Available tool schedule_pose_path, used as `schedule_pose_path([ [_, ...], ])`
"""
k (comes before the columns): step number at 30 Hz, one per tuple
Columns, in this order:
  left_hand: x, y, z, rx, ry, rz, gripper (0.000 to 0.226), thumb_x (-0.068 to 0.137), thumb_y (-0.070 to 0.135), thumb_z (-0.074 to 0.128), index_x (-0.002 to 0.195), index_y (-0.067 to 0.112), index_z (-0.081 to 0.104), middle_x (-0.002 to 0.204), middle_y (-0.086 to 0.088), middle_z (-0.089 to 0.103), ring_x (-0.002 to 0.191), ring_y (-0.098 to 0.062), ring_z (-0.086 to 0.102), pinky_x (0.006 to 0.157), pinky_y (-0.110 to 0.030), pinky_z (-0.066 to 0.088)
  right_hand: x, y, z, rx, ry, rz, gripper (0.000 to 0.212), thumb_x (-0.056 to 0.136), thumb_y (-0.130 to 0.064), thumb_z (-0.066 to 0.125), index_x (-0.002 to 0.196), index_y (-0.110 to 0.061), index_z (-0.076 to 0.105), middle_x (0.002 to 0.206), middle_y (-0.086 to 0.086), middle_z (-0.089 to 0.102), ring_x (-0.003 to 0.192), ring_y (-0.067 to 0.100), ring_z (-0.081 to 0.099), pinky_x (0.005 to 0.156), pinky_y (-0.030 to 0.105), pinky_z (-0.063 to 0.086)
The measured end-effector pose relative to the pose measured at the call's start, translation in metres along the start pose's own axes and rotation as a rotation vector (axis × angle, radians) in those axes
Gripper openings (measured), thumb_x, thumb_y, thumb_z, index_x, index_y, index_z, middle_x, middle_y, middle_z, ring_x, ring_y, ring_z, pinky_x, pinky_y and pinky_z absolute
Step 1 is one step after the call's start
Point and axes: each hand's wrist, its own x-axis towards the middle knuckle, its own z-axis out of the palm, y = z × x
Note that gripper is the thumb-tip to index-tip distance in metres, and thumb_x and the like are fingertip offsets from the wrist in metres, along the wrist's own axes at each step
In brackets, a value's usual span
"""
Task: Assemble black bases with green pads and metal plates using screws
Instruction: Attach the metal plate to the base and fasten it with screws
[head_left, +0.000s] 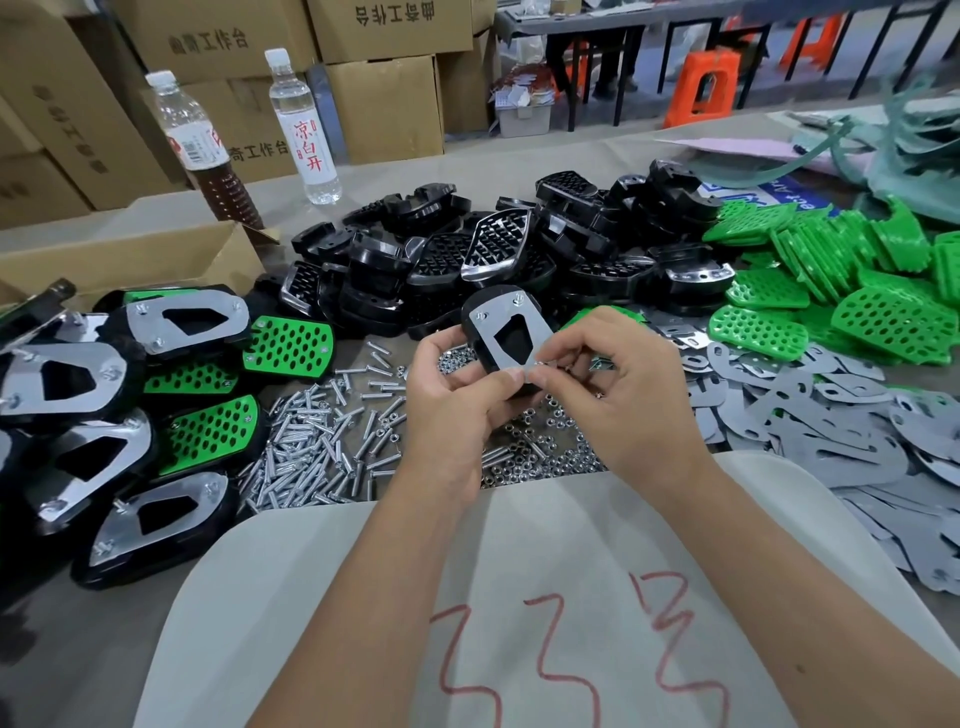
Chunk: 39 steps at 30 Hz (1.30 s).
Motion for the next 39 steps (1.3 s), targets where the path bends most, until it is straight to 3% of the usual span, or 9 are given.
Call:
schedule_pose_path([
  [6, 0.0, 0.0007, -0.0008, -0.009, 0.006, -0.003, 0.052, 0.089, -0.018, 0.063, 0.133, 0.005, 0.048, 0.099, -0.02, 0.079, 0.089, -0.032, 0.078, 0.075, -0.038, 0.064, 0.0008, 0.0022, 0.0015, 0.148, -0.026, 0.038, 0.011, 0.087, -0.001, 0.079, 0.098, -0.005, 0.081, 0.09, 0.003, 0.061, 0.069, 0.007, 0.068, 0.064, 0.022, 0.056],
  [16, -0.0006, -0.0012, 0.0006, 0.01, -0.002, 0.004, 0.055, 0.088, -0.017, 0.066, 0.134, 0.007, 0.046, 0.105, -0.022, 0.078, 0.092, -0.033, 0.077, 0.075, -0.038, 0.063, 0.0003, 0.0071, 0.0005, 0.047, 0.036, 0.048, 0.011, 0.082, -0.013, 0.088, 0.082, -0.014, 0.077, 0.083, -0.001, 0.064, 0.072, 0.02, 0.061, 0.062, 0.04, 0.054],
  [23, -0.0003, 0.0002, -0.0002, -0.005, 0.015, 0.001, 0.052, 0.089, -0.017, 0.064, 0.132, 0.006, 0.049, 0.099, -0.019, 0.079, 0.087, -0.029, 0.078, 0.073, -0.036, 0.063, 0.0002, 0.0084, 0.0022, 0.159, -0.014, 0.087, 0.015, 0.083, -0.011, 0.086, 0.097, -0.017, 0.082, 0.089, 0.0, 0.061, 0.075, 0.025, 0.061, 0.064, 0.046, 0.059],
  [27, -0.0004, 0.0013, 0.001, -0.026, 0.036, -0.013, 0.052, 0.087, -0.018, 0.066, 0.131, 0.004, 0.049, 0.096, -0.021, 0.078, 0.083, -0.029, 0.078, 0.07, -0.034, 0.063, -0.0015, 0.0065, -0.0001, 0.206, 0.024, 0.078, 0.024, 0.085, -0.017, 0.084, 0.069, -0.007, 0.07, 0.08, 0.001, 0.06, 0.069, 0.01, 0.064, 0.057, 0.029, 0.053],
  [29, 0.0, 0.0018, 0.0014, -0.048, 0.051, -0.017, 0.05, 0.088, -0.018, 0.064, 0.131, 0.003, 0.048, 0.095, -0.022, 0.078, 0.081, -0.028, 0.078, 0.067, -0.032, 0.062, -0.0008, 0.0067, -0.0016, 0.203, 0.038, 0.067, 0.032, 0.085, -0.02, 0.083, 0.063, -0.007, 0.063, 0.077, 0.006, 0.061, 0.067, 0.014, 0.064, 0.056, 0.035, 0.051],
  [32, 0.0001, 0.0023, 0.0013, -0.054, 0.055, -0.014, 0.049, 0.089, -0.018, 0.063, 0.13, 0.003, 0.048, 0.091, -0.02, 0.078, 0.076, -0.026, 0.077, 0.065, -0.03, 0.061, -0.0022, 0.0036, -0.002, 0.223, -0.004, 0.095, 0.016, 0.082, -0.021, 0.084, 0.088, -0.011, 0.073, 0.08, 0.006, 0.061, 0.07, 0.026, 0.058, 0.06, 0.043, 0.054],
  [34, -0.0001, 0.0024, 0.0008, -0.044, 0.06, -0.012, 0.049, 0.089, -0.017, 0.063, 0.131, 0.003, 0.048, 0.091, -0.018, 0.078, 0.076, -0.026, 0.076, 0.066, -0.032, 0.062, -0.0018, 0.0025, -0.0007, 0.207, -0.018, 0.108, 0.026, 0.083, -0.016, 0.086, 0.107, -0.018, 0.077, 0.083, 0.004, 0.059, 0.072, 0.027, 0.056, 0.062, 0.041, 0.055],
  [37, -0.0008, 0.0017, 0.0013, -0.032, 0.053, -0.018, 0.051, 0.089, -0.017, 0.064, 0.131, 0.004, 0.048, 0.096, -0.021, 0.078, 0.082, -0.029, 0.076, 0.069, -0.034, 0.063, -0.0007, 0.0025, -0.0012, 0.234, -0.028, 0.109, 0.016, 0.083, -0.017, 0.085, 0.085, -0.009, 0.072, 0.078, 0.008, 0.059, 0.067, 0.029, 0.056, 0.058, 0.043, 0.049],
  [39, -0.0015, 0.0017, 0.0019, -0.027, 0.032, -0.022, 0.051, 0.088, -0.017, 0.066, 0.132, 0.004, 0.048, 0.1, -0.024, 0.077, 0.086, -0.031, 0.077, 0.07, -0.034, 0.063, 0.0, 0.0036, -0.0025, 0.303, 0.008, 0.138, 0.033, 0.082, -0.023, 0.084, 0.083, -0.005, 0.057, 0.075, 0.013, 0.056, 0.064, 0.029, 0.059, 0.055, 0.048, 0.045],
])
